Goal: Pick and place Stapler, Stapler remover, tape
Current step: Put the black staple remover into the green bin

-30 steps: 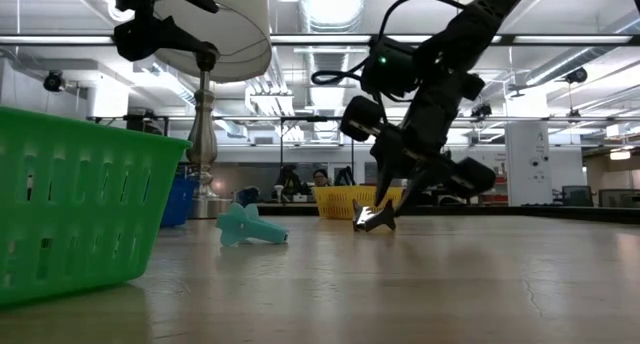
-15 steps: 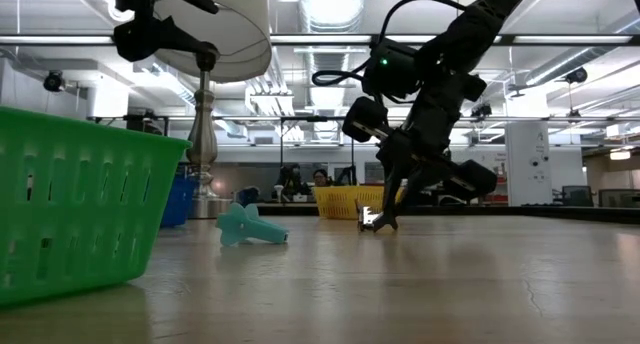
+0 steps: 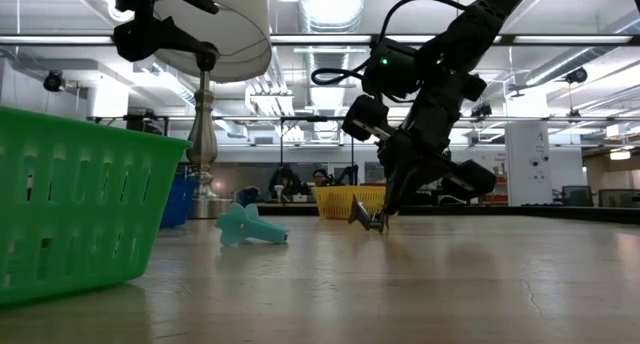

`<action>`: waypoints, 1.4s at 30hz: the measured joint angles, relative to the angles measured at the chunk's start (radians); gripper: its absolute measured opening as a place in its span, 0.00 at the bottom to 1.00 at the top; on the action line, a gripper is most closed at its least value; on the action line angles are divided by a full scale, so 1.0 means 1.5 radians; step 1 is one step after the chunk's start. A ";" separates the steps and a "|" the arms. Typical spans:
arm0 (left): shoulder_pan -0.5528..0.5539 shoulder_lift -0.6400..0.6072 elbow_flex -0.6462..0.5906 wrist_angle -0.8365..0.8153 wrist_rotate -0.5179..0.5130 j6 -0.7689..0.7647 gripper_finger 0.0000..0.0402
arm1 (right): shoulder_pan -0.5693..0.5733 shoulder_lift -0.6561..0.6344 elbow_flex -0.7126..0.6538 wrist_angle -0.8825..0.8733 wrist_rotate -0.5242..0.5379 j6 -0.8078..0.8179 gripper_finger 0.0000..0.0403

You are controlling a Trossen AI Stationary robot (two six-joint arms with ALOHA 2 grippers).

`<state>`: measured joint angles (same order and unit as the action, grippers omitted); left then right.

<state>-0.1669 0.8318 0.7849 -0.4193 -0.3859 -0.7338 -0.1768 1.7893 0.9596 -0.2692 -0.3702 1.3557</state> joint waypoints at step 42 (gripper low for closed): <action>0.001 0.000 -0.003 0.000 0.000 -0.001 0.73 | 0.001 0.000 0.014 -0.002 -0.003 -0.027 0.02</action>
<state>-0.1658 0.8318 0.7811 -0.4198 -0.3859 -0.7353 -0.1749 1.7893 0.9810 -0.2726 -0.3752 1.3151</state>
